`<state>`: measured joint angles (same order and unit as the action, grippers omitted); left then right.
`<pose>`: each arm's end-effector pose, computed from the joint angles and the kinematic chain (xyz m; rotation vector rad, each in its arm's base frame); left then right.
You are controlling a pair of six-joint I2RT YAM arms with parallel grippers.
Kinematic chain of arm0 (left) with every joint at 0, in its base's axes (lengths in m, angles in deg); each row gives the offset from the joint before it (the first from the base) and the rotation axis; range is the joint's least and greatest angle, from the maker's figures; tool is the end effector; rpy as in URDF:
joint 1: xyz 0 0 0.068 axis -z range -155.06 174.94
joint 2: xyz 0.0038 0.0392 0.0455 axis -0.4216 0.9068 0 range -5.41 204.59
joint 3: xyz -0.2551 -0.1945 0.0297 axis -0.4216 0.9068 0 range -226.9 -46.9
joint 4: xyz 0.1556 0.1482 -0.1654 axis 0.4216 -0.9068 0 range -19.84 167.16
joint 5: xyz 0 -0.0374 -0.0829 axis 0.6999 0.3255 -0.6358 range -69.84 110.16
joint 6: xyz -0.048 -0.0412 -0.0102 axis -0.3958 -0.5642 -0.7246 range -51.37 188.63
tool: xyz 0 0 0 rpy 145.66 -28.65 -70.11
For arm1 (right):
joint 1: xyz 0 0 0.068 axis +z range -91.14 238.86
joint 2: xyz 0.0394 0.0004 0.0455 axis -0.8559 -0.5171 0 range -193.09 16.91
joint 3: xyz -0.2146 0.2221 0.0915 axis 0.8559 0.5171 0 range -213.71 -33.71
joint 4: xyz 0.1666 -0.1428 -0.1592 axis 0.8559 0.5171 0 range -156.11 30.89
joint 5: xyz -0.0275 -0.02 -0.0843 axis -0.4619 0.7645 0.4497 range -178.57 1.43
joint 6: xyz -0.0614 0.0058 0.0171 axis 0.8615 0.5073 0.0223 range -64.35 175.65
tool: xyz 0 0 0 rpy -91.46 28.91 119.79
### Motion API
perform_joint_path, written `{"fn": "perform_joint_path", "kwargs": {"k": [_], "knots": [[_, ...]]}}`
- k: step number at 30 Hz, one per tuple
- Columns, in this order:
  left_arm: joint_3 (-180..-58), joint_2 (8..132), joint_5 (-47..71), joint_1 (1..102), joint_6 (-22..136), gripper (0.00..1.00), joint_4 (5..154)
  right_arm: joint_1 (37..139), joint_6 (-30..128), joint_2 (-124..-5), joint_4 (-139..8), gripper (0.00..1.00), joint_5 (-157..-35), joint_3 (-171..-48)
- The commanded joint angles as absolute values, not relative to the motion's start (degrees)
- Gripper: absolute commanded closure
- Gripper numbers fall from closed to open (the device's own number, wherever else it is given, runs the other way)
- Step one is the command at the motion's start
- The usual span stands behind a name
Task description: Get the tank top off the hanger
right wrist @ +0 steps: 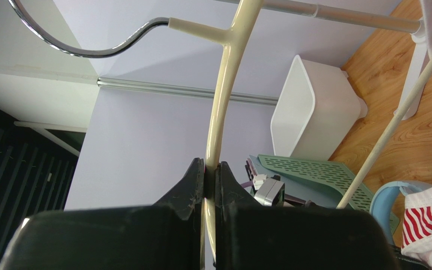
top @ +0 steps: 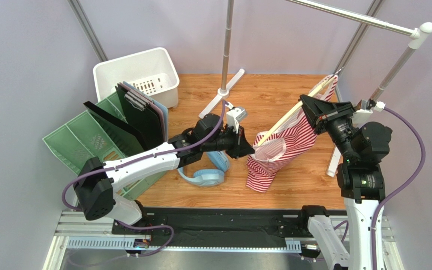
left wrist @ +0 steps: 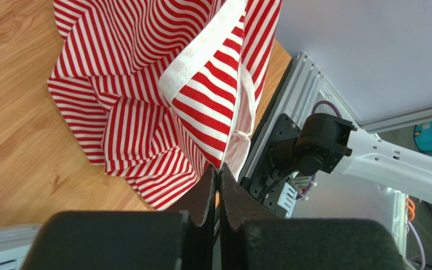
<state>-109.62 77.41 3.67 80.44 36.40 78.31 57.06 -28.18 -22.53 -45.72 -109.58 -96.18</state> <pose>0.1900 -0.3015 0.3548 0.6374 2.0158 -1.2602 0.1091 0.0143 0.4741 0.9003 1.4506 1.3863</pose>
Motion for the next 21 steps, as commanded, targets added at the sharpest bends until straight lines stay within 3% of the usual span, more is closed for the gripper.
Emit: {"fn": "perform_joint_path", "kwargs": {"k": [1, 3, 4, 6, 7, 9, 16, 21], "knots": [[-113.8, 77.4, -1.1, 78.7, 36.5, 0.91, 74.9, 56.8, -29.4, -21.8, -51.3, 1.00, -111.9, -95.5], [-113.5, 76.2, -4.2, 78.3, 37.5, 0.74, 75.0, 56.8, -29.6, -22.0, -51.9, 1.00, -112.6, -95.3], [-113.3, 75.5, -4.8, 78.4, 38.0, 0.59, 75.1, 56.8, -29.5, -22.1, -52.0, 1.00, -112.9, -95.2], [-111.9, 72.8, -5.4, 78.3, 39.2, 0.50, 75.3, 56.8, -29.2, -22.2, -52.3, 1.00, -113.9, -95.1], [-111.4, 71.8, -5.4, 78.3, 39.7, 0.38, 75.1, 56.8, -28.7, -22.3, -52.3, 1.00, -114.3, -95.1], [-110.7, 68.4, -4.6, 78.4, 41.7, 0.31, 73.3, 56.8, -27.4, -22.7, -52.3, 1.00, -116.2, -95.5], [-113.2, 60.3, 2.0, 78.1, 46.1, 0.27, 64.9, 56.8, -27.9, -22.8, -51.8, 1.00, -123.3, -94.3], [-115.4, 58.7, -1.9, 78.0, 45.4, 0.26, 66.0, 56.8, -28.5, -21.9, -50.8, 1.00, -125.4, -94.5]]}}
